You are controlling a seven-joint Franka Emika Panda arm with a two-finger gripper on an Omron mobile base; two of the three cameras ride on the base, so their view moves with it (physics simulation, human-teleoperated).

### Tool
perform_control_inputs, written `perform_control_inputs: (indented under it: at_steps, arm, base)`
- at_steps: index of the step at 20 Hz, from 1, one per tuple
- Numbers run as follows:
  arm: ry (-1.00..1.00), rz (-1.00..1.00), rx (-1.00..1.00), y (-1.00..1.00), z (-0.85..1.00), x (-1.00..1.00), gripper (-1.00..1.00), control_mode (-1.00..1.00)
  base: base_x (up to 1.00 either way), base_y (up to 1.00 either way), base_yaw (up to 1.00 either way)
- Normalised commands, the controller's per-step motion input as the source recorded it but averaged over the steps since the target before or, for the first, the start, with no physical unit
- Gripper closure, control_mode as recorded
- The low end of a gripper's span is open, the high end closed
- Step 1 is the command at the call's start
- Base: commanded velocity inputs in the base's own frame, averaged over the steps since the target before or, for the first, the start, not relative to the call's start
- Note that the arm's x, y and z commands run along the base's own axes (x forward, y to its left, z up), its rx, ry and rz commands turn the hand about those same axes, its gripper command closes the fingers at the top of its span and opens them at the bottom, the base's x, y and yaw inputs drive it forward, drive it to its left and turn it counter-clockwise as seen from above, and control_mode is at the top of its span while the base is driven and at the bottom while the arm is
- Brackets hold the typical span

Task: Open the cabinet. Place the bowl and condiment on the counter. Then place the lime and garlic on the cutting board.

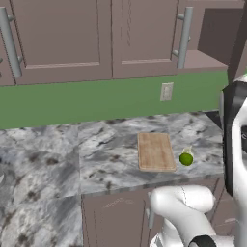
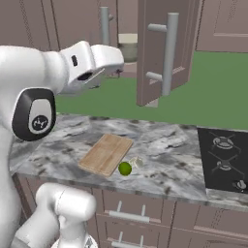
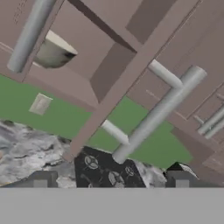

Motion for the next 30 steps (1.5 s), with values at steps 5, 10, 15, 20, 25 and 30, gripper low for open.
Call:
perform_control_inputs:
  at_steps: [5, 10, 15, 20, 25, 30]
  arm:
    - [0.34, 0.00, -0.49, 0.99, 0.00, 0.89, -1.00, -1.00]
    - [0.40, -0.04, -0.17, 0.09, -0.01, 1.00, -1.00, -1.00]
    - [0.47, -0.13, 0.00, -0.77, -0.02, 1.00, -1.00, -1.00]
    - [0.19, -0.12, 0.00, -1.00, -0.01, 0.26, -1.00, -1.00]
    - [0.00, -0.19, 0.00, -1.00, -0.02, -0.64, -1.00, -1.00]
    - [-0.02, -0.15, 0.07, -1.00, -0.02, -0.50, -1.00, -1.00]
  base:
    - [0.00, 0.00, 0.00]
    - [0.00, 0.00, 0.00]
    - [0.00, 0.00, 0.00]
    - [0.00, 0.00, 0.00]
    - [0.00, 0.00, 0.00]
    - [0.00, 0.00, 0.00]
